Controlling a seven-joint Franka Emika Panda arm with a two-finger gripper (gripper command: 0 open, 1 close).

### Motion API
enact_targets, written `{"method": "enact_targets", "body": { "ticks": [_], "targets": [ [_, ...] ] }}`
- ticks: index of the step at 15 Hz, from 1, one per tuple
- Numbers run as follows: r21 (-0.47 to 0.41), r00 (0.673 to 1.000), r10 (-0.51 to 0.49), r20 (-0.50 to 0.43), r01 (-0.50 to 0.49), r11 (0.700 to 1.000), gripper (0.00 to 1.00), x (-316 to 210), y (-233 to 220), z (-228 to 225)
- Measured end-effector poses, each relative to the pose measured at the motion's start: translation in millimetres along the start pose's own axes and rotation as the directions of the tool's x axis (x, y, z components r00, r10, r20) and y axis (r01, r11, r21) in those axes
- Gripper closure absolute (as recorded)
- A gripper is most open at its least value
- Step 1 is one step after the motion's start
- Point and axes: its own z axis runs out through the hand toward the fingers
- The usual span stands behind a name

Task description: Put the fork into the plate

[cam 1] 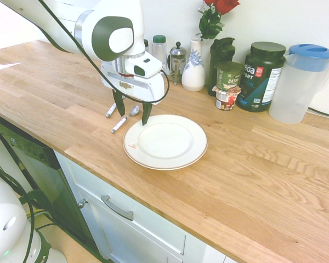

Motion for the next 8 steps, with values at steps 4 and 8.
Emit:
{"method": "enact_targets", "body": {
  "ticks": [4,8],
  "targets": [
    [0.015,1.0,-0.016,-0.007,0.016,1.0,0.0,-6,-8,-2],
    [0.075,0.997,-0.076,-0.016,0.077,0.994,0.0,-31,-45,-5]
  ]
}}
